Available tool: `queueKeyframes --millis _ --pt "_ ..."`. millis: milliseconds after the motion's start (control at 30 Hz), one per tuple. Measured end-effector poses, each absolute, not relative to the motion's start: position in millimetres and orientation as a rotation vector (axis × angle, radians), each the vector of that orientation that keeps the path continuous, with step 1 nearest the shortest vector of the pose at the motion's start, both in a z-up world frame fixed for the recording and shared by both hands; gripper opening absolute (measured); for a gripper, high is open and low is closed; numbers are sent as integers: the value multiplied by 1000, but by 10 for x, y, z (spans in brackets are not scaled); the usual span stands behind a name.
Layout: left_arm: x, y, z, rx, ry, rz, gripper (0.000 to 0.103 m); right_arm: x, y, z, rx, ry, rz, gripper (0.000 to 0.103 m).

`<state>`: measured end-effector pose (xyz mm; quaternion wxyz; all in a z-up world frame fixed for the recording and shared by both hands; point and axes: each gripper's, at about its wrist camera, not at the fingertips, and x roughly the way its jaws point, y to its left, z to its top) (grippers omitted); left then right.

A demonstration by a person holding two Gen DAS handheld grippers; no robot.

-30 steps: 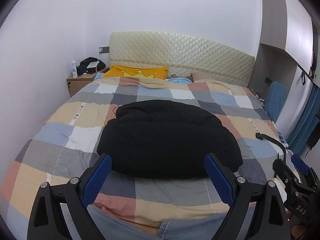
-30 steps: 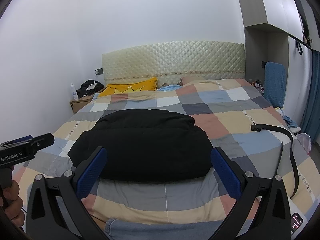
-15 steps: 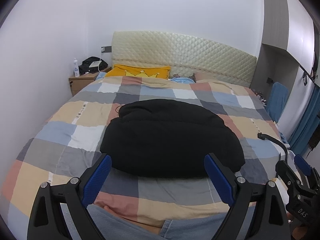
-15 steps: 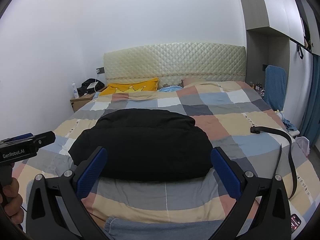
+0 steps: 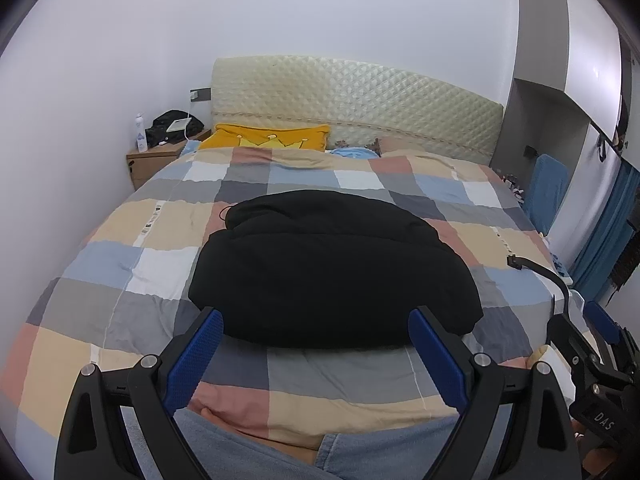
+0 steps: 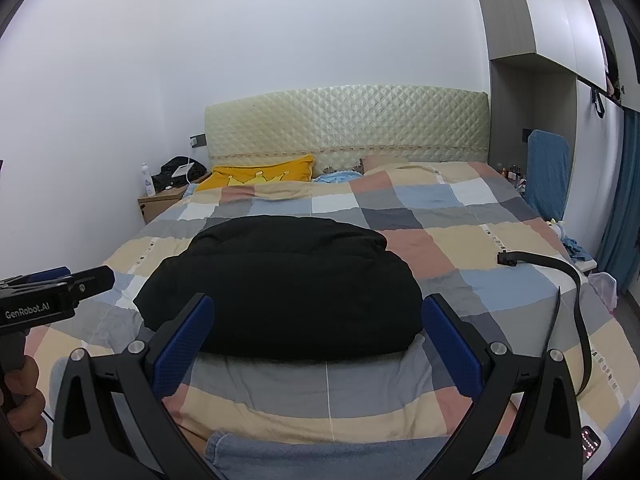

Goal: Fold large clothes

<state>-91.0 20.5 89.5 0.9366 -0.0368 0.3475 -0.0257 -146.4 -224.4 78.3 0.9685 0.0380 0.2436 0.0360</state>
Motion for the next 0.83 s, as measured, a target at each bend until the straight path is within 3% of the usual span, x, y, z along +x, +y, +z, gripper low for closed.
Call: queueKeyframes --millis 833 --pt "-926 224 877 -91 711 -62 94 -1524 -2245 797 90 481 73 103"
